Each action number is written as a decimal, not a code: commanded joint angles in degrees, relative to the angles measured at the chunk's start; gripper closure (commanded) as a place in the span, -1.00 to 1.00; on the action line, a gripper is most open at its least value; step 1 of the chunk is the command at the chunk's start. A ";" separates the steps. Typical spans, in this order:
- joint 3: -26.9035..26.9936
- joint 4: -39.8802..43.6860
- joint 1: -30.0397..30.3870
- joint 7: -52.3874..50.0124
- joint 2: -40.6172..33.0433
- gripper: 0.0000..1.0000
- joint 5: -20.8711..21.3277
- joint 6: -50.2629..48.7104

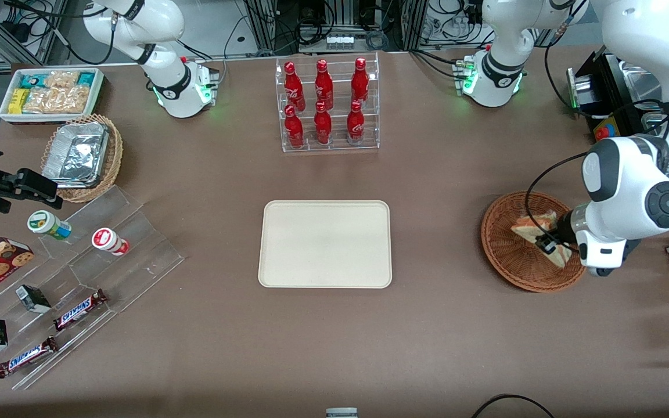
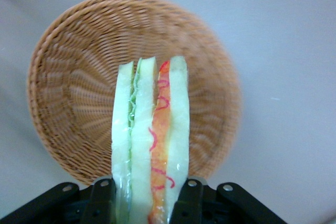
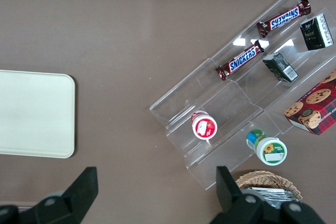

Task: Place sandwich from basket to tray
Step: 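Lift the sandwich and carry it over the cream tray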

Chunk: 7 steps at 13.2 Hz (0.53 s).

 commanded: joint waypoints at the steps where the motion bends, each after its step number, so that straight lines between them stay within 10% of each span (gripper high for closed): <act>1: -1.78 6.43 -5.18 -0.58 5.97 0.31 -0.79 -0.77; 7: -2.05 13.81 -17.57 0.30 11.69 0.30 -1.23 -0.68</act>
